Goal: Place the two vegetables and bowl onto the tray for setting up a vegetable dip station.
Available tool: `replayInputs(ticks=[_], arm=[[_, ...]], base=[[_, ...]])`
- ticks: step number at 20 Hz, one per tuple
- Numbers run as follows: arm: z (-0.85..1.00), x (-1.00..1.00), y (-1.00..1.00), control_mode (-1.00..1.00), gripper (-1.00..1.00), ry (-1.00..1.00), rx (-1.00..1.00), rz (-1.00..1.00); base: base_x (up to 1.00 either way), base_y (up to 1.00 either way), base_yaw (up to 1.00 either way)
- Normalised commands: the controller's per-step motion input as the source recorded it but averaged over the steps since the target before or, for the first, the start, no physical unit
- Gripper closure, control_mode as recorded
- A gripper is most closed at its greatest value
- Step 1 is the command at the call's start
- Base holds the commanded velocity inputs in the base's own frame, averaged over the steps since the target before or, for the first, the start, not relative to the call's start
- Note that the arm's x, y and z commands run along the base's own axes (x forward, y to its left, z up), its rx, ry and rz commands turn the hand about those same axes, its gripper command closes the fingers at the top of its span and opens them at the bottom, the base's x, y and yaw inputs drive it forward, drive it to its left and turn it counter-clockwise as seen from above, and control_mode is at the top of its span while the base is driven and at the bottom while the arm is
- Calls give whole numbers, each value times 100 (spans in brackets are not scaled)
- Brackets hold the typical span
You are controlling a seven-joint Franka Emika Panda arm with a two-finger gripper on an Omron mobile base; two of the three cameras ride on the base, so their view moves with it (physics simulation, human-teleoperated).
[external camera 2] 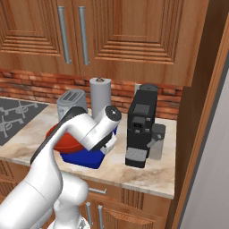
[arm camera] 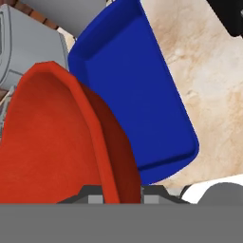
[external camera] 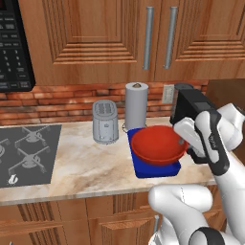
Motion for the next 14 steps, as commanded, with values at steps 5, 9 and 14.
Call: replayInputs(ticks=[5, 9, 14], arm=[[0, 28, 10, -100, 100, 1, 0, -16], [0, 35, 20, -100, 100, 4, 0, -19], [-2, 35, 9, -100, 100, 10, 0, -14]], base=[[0, 0, 0], [0, 0, 0], [0, 0, 0]])
